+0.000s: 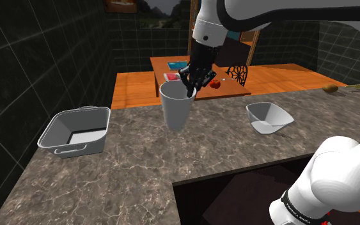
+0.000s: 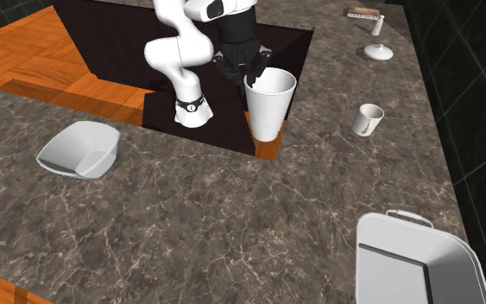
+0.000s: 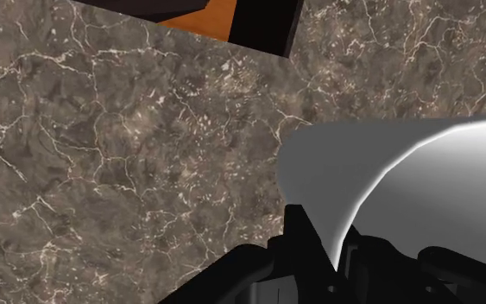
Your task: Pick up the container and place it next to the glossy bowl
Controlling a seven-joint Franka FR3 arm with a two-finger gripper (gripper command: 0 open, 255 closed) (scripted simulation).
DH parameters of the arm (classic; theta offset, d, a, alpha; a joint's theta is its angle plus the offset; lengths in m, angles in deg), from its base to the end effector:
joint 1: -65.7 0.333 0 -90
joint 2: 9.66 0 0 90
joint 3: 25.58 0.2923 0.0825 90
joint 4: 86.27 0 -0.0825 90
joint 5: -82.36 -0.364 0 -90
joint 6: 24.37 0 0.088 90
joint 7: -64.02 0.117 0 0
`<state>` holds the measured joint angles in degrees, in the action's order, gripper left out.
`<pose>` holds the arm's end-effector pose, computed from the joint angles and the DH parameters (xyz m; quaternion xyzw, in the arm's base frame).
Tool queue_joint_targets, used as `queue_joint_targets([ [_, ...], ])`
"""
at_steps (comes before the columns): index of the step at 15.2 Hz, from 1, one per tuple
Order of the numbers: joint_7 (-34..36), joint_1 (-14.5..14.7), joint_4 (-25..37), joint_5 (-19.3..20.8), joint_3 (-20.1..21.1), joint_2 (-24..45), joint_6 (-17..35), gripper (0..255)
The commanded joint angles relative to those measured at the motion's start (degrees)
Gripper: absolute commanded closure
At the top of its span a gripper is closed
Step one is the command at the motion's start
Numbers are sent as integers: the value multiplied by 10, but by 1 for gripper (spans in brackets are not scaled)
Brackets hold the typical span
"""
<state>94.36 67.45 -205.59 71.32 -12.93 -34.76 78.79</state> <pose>0.4066 0.1380 0.5813 -0.9832 0.1595 -0.0502 0.0726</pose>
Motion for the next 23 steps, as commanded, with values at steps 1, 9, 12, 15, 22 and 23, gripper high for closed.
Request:
queue_joint_targets([
  [1, -28, -7, -13, 3, -21, -13, -4, 255],
  [9, -138, -40, -49, 27, -110, -57, -28, 255],
  [12, -179, -53, -52, 39, -144, -63, -36, 255],
  [15, -220, -67, -50, 53, -178, -63, -44, 255],
  [22, -318, -96, -21, 81, -257, -40, -60, 255],
  [23, -332, -99, -15, 84, -269, -35, -62, 255],
])
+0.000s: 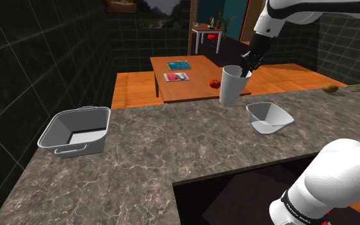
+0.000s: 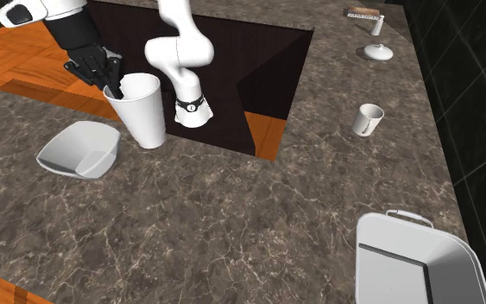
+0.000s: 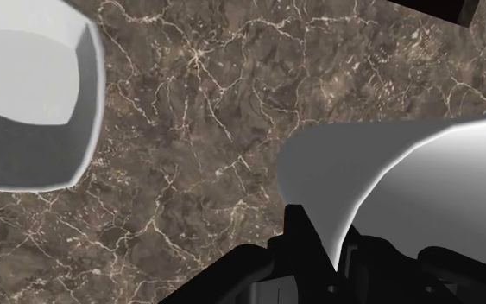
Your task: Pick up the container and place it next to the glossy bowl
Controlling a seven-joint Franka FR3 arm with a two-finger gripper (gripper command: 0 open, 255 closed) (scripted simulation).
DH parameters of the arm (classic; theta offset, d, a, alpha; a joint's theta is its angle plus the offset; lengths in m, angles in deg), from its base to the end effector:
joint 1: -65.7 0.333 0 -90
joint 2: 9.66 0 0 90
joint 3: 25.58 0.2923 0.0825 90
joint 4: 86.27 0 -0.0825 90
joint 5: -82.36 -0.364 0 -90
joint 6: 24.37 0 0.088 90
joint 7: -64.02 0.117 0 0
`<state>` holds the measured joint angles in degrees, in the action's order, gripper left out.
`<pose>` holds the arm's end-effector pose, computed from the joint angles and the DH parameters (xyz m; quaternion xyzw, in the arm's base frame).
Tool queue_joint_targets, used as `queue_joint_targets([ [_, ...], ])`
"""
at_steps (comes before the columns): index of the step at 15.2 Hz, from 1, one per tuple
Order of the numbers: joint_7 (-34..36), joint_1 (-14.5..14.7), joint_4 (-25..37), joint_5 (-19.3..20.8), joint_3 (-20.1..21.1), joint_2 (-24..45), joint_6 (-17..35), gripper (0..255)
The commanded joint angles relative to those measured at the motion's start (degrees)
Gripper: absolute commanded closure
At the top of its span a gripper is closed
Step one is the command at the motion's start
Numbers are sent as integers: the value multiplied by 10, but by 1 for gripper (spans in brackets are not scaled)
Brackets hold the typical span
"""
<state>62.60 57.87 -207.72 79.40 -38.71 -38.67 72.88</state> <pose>0.3681 -0.1527 0.5812 -0.9832 0.1596 -0.0502 0.0729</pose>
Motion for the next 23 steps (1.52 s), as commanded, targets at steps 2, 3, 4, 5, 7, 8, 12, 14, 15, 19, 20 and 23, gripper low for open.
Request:
queue_joint_targets([
  [2, -43, -11, 21, 9, -34, 18, -7, 255],
  [3, -58, -14, 30, 11, -46, 26, -9, 255],
  [4, -72, -17, 39, 13, -58, 34, -11, 255],
  [5, -87, -20, 49, 14, -70, 43, -13, 255],
  [7, -117, -25, 70, 15, -93, 63, -17, 255],
  [8, -132, -28, 82, 15, -106, 74, -20, 255],
  [12, -196, -37, 135, 6, -155, 126, -31, 255],
  [14, -229, -42, 167, -3, -180, 156, -37, 255],
  [15, -247, -46, 183, -10, -193, 173, -41, 255],
  [19, -320, -64, 260, -48, -243, 251, -63, 255],
  [20, -339, -71, 282, -60, -255, 274, -70, 255],
  [23, -397, -104, 355, -107, -284, 349, -97, 255],
])
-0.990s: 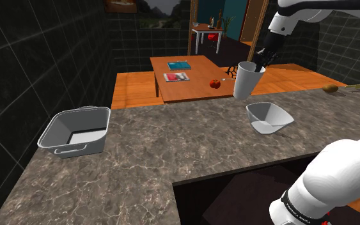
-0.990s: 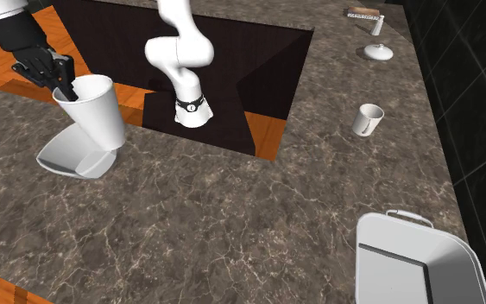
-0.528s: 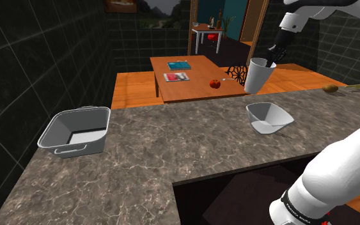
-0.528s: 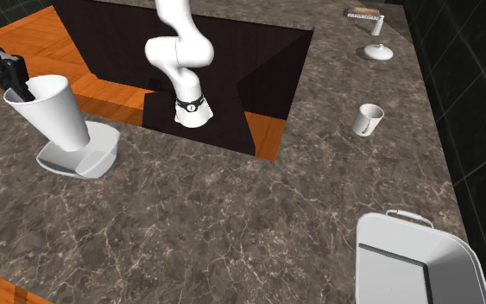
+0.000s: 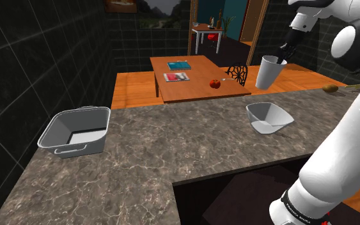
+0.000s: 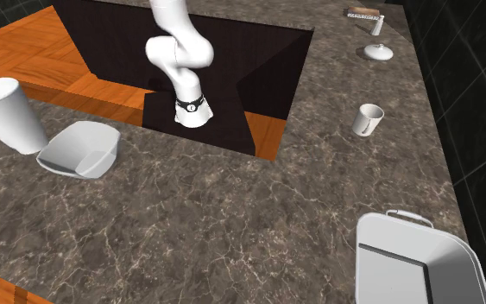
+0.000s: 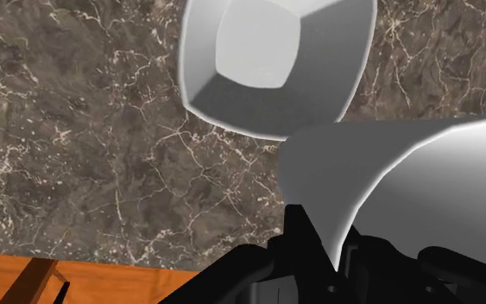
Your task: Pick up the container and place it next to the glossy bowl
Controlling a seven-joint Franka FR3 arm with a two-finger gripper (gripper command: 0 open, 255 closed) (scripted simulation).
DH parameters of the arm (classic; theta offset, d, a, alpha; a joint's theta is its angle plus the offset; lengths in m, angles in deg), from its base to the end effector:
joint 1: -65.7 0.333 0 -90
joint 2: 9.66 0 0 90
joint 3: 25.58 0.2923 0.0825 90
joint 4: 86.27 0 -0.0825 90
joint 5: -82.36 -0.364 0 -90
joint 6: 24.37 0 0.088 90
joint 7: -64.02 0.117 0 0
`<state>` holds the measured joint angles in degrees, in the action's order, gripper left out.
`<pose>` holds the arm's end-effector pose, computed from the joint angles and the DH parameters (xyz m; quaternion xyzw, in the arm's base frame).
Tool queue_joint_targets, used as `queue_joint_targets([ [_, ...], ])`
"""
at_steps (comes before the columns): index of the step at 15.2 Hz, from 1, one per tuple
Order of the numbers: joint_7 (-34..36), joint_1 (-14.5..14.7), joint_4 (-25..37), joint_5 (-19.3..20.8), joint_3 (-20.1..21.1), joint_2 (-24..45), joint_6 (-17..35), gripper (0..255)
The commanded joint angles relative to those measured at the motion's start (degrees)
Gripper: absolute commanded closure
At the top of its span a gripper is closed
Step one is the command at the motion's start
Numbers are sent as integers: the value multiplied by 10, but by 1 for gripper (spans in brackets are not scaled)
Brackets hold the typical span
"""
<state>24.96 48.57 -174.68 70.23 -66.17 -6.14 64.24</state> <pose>0.3206 -0.4414 0.5775 -0.9830 0.1612 -0.0498 0.0730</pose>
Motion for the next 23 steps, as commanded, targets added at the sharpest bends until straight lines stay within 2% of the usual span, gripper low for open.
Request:
queue_joint_targets([
  [1, -39, -26, 53, -33, -17, 50, -22, 255],
  [4, -88, -86, 147, -89, -28, 135, -63, 255],
  [8, -125, -196, 311, -163, -17, 253, -133, 255],
  [15, -137, -158, 208, -142, -23, 223, -60, 255],
  [23, -149, -131, 121, -132, -25, 208, 10, 255],
])
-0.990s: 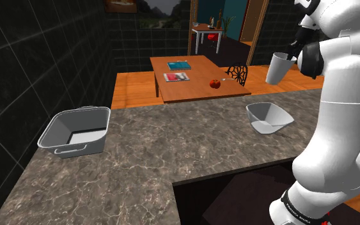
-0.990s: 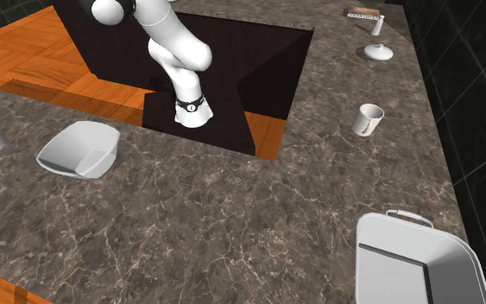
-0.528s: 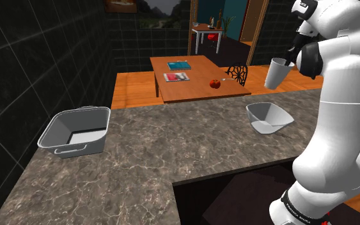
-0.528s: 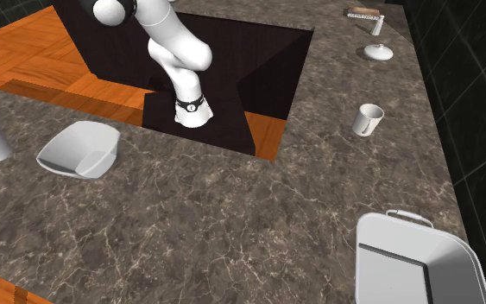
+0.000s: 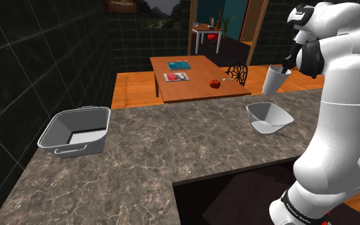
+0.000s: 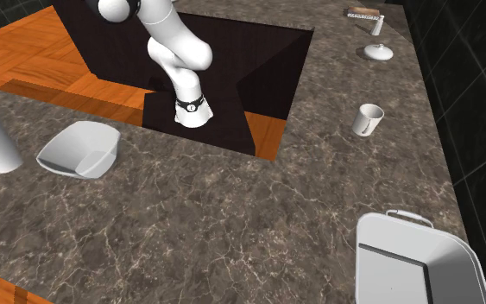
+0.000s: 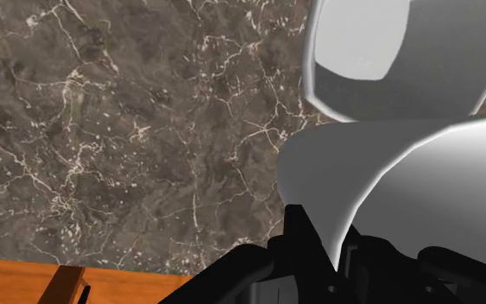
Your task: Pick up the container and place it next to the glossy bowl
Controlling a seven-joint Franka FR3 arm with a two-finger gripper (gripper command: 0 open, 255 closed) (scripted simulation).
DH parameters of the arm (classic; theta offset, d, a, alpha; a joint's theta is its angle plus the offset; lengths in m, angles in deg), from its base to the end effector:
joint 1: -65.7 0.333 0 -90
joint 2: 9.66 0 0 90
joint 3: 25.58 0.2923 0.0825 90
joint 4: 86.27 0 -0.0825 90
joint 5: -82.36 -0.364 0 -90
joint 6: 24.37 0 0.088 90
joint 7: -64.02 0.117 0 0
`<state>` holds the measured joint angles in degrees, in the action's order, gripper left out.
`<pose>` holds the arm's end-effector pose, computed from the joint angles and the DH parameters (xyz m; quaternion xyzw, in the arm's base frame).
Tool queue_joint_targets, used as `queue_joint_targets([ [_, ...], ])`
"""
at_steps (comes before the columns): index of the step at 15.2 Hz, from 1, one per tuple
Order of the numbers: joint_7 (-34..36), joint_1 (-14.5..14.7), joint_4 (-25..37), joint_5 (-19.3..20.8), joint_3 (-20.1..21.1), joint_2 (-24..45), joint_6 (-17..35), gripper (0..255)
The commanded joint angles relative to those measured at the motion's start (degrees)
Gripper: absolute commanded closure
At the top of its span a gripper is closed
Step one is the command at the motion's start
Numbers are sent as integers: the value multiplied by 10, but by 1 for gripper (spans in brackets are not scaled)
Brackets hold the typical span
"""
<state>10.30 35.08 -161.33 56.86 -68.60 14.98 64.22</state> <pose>0.3015 -0.5494 0.5080 -0.9833 0.1592 -0.0501 0.0732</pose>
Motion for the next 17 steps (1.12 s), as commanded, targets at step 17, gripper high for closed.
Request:
queue_joint_targets([
  [17, -31, 26, -139, -9, 6, 3, 134, 255],
])
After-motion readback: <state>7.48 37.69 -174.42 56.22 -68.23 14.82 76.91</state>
